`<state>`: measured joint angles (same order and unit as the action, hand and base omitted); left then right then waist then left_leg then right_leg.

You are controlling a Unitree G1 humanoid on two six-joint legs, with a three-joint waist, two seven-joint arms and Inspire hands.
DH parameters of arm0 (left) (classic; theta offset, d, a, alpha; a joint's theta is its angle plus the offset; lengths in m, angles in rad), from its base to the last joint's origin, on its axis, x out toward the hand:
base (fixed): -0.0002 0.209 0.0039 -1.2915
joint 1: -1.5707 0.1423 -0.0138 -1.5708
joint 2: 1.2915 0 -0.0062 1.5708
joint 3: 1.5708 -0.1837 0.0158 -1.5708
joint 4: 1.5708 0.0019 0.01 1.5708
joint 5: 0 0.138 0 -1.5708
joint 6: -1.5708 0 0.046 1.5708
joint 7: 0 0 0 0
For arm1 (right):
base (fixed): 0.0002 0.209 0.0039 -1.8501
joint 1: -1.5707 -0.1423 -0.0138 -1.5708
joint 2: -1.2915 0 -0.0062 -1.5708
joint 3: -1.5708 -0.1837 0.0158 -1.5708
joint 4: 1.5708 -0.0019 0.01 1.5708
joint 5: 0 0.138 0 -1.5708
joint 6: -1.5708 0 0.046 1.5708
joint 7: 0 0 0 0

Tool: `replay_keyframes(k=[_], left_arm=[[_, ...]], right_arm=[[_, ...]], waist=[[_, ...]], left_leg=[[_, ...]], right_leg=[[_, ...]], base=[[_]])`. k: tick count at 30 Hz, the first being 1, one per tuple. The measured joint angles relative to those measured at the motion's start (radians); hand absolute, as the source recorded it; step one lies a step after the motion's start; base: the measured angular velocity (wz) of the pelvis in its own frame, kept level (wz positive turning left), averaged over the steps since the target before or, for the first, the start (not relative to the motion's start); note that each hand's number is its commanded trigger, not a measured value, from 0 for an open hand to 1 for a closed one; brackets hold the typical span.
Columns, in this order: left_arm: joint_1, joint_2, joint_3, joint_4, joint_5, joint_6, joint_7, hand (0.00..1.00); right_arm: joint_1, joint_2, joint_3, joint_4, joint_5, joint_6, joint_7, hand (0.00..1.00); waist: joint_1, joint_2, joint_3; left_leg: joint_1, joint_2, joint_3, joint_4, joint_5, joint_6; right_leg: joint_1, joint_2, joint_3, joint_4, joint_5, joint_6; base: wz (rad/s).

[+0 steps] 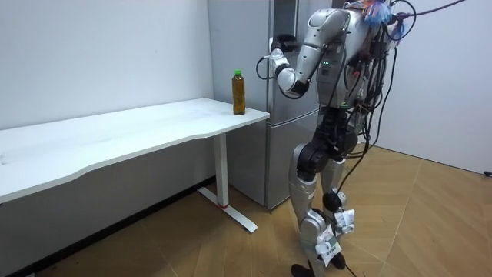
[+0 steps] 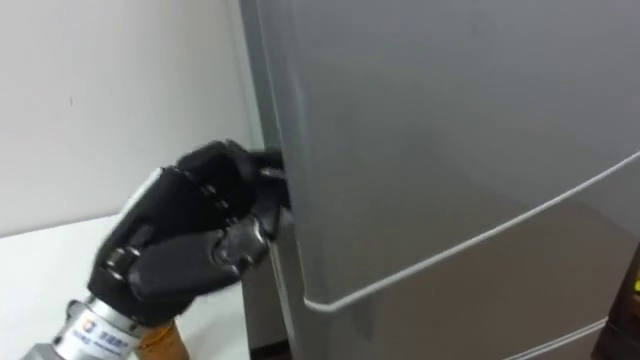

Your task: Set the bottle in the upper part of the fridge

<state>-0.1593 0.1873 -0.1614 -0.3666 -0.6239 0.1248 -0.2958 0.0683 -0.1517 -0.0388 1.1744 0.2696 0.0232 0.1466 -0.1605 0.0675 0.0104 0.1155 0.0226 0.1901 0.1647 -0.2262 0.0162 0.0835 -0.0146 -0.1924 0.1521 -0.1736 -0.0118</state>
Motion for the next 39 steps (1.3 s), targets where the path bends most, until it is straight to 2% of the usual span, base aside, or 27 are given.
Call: replay_keyframes(k=[4,10,11,12,13,14,15,21,22,24,28,35,39], left_arm=[[0.0,0.008,-0.022,0.001,0.008,0.002,-0.046,1.0],[0.0,0.022,-0.041,0.003,0.009,0.018,-0.071,1.0],[0.0,0.023,-0.043,0.002,0.025,0.02,-0.071,0.94],[0.0,0.023,-0.045,0.002,0.035,0.021,-0.072,0.67],[0.0,0.024,-0.048,0.002,0.053,0.024,-0.079,0.61],[0.0,0.024,-0.05,0.002,0.07,0.025,-0.089,0.12],[0.0,0.025,-0.051,0.002,0.074,0.026,-0.092,0.0],[0.0,0.024,-0.06,0.002,0.099,0.028,-0.114,0.0],[0.0,0.024,-0.063,0.002,0.106,0.028,-0.123,0.0],[0.0,0.024,-0.071,0.002,0.107,0.028,-0.13,0.0],[0.0,0.025,-0.076,0.002,0.115,0.028,-0.151,0.0],[0.0,0.027,-0.116,0.002,0.115,0.029,-0.155,0.0],[0.0,0.025,-0.123,-0.004,0.115,0.029,-0.175,0.0]], right_arm=[[-0.001,-0.002,0.013,0.0,0.0,-0.001,0.0,0.0],[-0.002,-0.003,0.018,-0.001,0.0,-0.001,-0.002,0.0],[-0.002,-0.003,0.018,-0.002,0.0,-0.001,-0.002,0.0],[-0.002,-0.003,0.018,-0.002,0.0,-0.001,-0.002,0.0],[-0.003,-0.003,0.018,-0.002,0.0,-0.001,-0.002,0.0],[-0.002,-0.003,0.018,-0.002,0.0,-0.001,-0.001,0.0],[-0.002,-0.003,0.018,-0.003,0.0,-0.001,-0.001,0.0],[-0.003,-0.003,0.019,-0.002,0.0,-0.001,0.0,0.0],[-0.003,-0.003,0.019,-0.002,0.0,-0.001,0.0,0.0],[-0.003,-0.004,0.019,-0.002,0.0,-0.001,0.001,0.0],[-0.004,-0.007,0.018,-0.002,-0.001,-0.001,0.013,0.0],[-0.013,-0.007,0.017,0.001,0.007,0.0,0.022,0.0],[-0.013,-0.008,0.017,0.0,0.01,-0.001,0.03,0.0]], waist=[[-0.002,0.0,-0.0003],[-0.002,-0.001,0.0004],[-0.002,-0.001,0.0004],[-0.002,-0.001,0.0003],[-0.002,-0.001,0.0002],[-0.002,-0.002,0.0],[-0.002,-0.002,-0.0001],[-0.003,-0.002,-0.0021],[-0.003,0.003,-0.0057],[-0.006,0.003,-0.0056],[-0.022,0.007,-0.0077],[-0.058,0.019,-0.005],[-0.061,0.022,-0.0056]], left_leg=[[0.001,0.001,0.001,0.0,0.0,0.0],[0.001,0.001,0.002,0.0,0.0,0.0],[0.0,0.001,0.005,0.0,0.0,0.0],[0.0,0.001,0.006,0.0,0.0,0.0],[0.0,0.001,0.011,0.0,0.0,0.0],[0.0,0.001,0.013,0.0,0.0,0.0],[0.0,0.001,0.013,0.0,0.0,0.0],[0.003,0.001,0.016,0.002,0.0,0.0],[0.004,0.001,0.018,0.002,0.0,0.0],[0.005,0.001,0.019,0.002,0.0,0.0],[0.01,0.001,0.019,0.002,0.0,0.0],[0.014,0.001,0.019,0.001,0.0,0.0],[0.015,0.001,0.025,0.001,0.0,0.0]], right_leg=[[0.0,0.001,0.001,-0.001,0.0,-0.001],[-0.001,0.0,0.003,-0.001,0.0,-0.001],[-0.001,0.0,0.003,-0.001,0.0,-0.001],[-0.001,0.0,0.003,-0.002,0.0,-0.001],[-0.002,0.0,0.003,-0.002,0.0,-0.001],[-0.002,0.0,0.003,-0.002,0.0,-0.001],[-0.002,0.0,0.003,-0.002,0.0,-0.001],[-0.002,0.0,0.011,0.0,0.0,-0.001],[-0.002,0.0,0.012,0.0,0.0,-0.001],[-0.001,0.0,0.012,0.001,0.0,-0.001],[0.004,0.0,0.012,0.001,0.0,-0.001],[0.002,0.0,0.013,-0.002,0.0,-0.002],[0.001,0.001,0.019,-0.003,0.0,-0.002]], base=[[-0.03],[0.0],[0.0],[0.0],[0.0],[0.0],[0.0],[-0.01],[-0.04],[0.0],[0.0],[0.0],[-0.04]])
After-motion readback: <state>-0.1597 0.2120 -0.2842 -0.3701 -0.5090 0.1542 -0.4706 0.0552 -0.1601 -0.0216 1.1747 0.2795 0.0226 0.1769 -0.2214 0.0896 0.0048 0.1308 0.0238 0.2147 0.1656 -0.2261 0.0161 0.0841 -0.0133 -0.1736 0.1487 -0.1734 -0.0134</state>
